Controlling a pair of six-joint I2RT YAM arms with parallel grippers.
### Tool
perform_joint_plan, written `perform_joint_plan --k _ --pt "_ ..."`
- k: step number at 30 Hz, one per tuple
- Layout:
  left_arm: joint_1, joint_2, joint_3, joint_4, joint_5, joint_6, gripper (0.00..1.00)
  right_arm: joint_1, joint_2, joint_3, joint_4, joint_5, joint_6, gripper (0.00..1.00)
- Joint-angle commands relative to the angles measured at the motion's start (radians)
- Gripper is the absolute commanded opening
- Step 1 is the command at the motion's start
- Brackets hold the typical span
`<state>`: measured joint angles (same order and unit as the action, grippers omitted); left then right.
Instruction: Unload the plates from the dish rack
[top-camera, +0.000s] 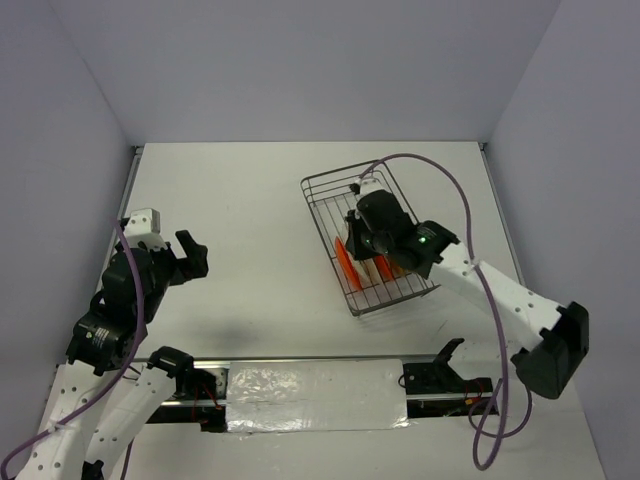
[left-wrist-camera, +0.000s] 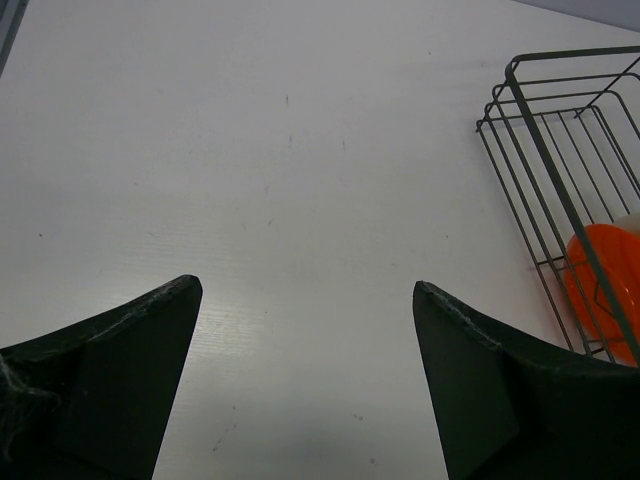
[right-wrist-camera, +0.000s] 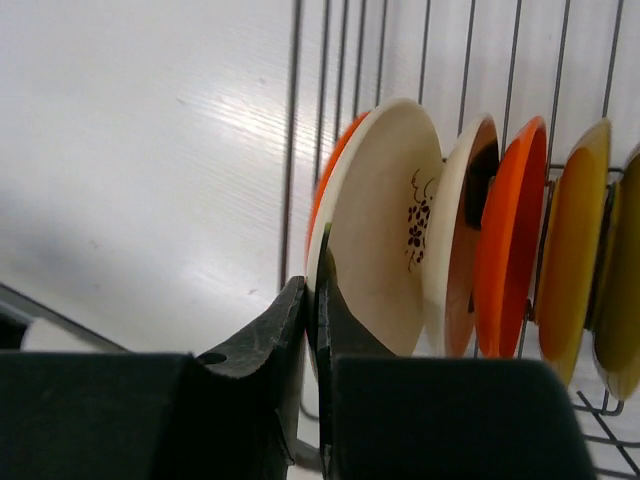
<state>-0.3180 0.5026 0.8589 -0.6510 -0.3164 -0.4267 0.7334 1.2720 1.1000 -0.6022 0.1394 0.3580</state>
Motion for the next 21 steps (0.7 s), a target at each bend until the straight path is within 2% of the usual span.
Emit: perform_joint_plan --k 1,6,9,10,13,17,19,21 --pt "-0.006 -0.003 0.002 0.042 -0.007 -0.017 0.99 0.011 -0.141 0.127 -0.031 0.078 0.016 0.0" --pt "-0.009 -0.007 0.008 0.03 -0.036 -0.027 1.0 0.035 -0.206 0.274 -0.01 -0.056 0.007 0.0" --pt "-0.007 -0.018 0.012 0.013 -0.108 -0.056 0.99 0.078 -0.133 0.355 0.028 -0.233 -0.055 0.0" --pt "-0.007 -0.019 0.015 -0.002 -0.131 -0.066 1.0 0.098 -0.093 0.43 0.016 -0.256 -0.073 0.0" --pt "-0.007 -0.022 0.032 -0.036 -0.206 -0.107 1.0 0.207 0.18 0.603 -0.089 -0.155 -0.152 0.0" --pt "-0.006 -0.044 0.055 -0.105 -0.34 -0.174 0.99 0.245 0.455 0.757 -0.106 -0.086 -0.206 0.0" --pt "-0.004 -0.062 0.071 -0.148 -0.418 -0.204 0.99 0.271 0.641 0.895 -0.155 0.02 -0.246 0.0" --pt "-0.004 -0.094 0.075 -0.17 -0.458 -0.24 1.0 0.284 0.76 1.025 -0.185 0.116 -0.267 0.0"
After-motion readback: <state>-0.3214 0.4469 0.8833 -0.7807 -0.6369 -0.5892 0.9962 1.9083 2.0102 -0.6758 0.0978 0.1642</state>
